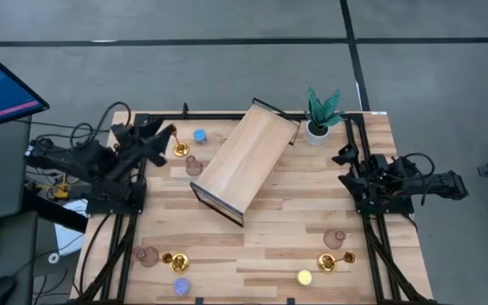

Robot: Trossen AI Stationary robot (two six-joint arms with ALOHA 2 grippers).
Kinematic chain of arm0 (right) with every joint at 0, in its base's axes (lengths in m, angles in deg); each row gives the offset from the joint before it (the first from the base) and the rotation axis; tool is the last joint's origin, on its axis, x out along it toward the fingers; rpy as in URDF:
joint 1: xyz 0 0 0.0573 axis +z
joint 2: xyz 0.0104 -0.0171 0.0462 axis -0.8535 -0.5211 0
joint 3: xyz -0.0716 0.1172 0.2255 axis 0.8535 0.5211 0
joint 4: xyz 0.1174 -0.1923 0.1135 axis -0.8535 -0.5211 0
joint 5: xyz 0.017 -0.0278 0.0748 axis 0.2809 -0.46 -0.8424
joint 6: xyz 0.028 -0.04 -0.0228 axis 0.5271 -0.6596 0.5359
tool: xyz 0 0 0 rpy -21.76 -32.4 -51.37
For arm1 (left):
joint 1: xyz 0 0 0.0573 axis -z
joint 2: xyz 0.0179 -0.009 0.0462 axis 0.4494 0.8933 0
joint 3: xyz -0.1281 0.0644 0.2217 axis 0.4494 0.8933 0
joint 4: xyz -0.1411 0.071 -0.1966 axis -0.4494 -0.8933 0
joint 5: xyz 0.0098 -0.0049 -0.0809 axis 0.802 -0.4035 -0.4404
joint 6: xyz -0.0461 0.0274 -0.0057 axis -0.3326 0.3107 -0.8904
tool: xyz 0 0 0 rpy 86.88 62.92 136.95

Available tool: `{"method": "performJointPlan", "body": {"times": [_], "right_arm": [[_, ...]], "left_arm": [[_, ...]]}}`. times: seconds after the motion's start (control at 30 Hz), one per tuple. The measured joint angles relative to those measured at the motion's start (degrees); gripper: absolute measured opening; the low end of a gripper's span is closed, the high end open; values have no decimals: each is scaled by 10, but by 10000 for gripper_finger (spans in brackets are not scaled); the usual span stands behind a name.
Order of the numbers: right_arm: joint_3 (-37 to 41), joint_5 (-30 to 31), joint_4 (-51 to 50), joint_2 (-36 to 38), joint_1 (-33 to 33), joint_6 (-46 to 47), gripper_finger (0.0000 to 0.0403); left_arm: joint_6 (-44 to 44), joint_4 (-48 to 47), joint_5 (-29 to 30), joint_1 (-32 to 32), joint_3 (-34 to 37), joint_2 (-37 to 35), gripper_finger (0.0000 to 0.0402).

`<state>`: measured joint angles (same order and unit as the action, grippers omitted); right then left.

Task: Pick & Place candle stick holders
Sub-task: Put the blue candle on the shelf

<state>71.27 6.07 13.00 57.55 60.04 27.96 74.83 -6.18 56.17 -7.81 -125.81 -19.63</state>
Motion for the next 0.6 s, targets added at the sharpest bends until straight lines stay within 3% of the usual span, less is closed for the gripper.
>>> {"method": "performJointPlan", "body": {"times": [0.17,0.33,0.4,0.5,0.6], "right_arm": [[0,0,2,0,0,0,286],[0,0,3,0,0,0,286],[0,0,12,0,0,0,286],[0,0,45,0,0,0,286],[0,0,110,0,0,0,286]], "left_arm": [[4,-114,68,0,-79,19,294],[4,-147,116,0,-93,16,294],[3,-153,70,0,-93,14,294],[-32,-151,-81,0,-93,5,294],[-79,-153,-193,-7,-93,4,294]]}}
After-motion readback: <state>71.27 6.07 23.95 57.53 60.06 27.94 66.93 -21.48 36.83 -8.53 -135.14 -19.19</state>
